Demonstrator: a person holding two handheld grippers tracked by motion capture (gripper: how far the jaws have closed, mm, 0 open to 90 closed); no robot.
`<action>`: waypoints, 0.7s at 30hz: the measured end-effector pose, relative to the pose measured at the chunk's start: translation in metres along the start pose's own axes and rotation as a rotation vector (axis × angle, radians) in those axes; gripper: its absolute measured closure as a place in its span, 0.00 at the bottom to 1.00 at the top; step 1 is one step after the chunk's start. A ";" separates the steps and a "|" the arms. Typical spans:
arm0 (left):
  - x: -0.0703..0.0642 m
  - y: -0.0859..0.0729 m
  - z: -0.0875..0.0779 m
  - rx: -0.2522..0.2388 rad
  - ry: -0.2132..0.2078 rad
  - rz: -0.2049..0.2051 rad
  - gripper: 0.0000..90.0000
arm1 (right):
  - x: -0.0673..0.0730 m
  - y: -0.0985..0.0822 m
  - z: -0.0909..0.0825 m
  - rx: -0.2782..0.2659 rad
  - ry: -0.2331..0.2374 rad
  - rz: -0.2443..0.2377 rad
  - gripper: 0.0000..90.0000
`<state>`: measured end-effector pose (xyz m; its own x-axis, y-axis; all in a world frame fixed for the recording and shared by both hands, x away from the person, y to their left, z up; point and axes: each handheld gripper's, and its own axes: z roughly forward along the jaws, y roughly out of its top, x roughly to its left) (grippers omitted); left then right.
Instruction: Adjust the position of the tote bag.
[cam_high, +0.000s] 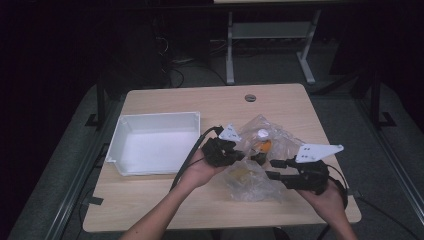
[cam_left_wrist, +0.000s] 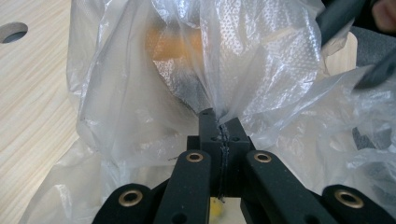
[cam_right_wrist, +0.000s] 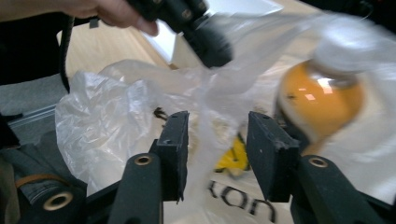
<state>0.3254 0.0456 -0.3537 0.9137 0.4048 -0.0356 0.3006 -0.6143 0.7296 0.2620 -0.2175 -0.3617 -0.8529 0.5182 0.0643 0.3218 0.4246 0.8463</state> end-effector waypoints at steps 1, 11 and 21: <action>0.000 0.000 0.000 0.003 0.000 0.002 1.00 | -0.002 0.001 -0.004 -0.003 -0.006 0.000 0.64; 0.006 -0.001 -0.002 0.007 -0.007 -0.001 1.00 | -0.032 0.012 -0.034 -0.018 -0.085 0.009 0.54; 0.012 -0.001 -0.004 0.007 -0.003 0.000 1.00 | -0.066 0.020 -0.035 0.000 -0.069 0.028 0.46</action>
<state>0.3354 0.0539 -0.3524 0.9146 0.4026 -0.0376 0.3024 -0.6191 0.7247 0.3102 -0.2695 -0.3308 -0.8134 0.5795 0.0510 0.3449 0.4098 0.8444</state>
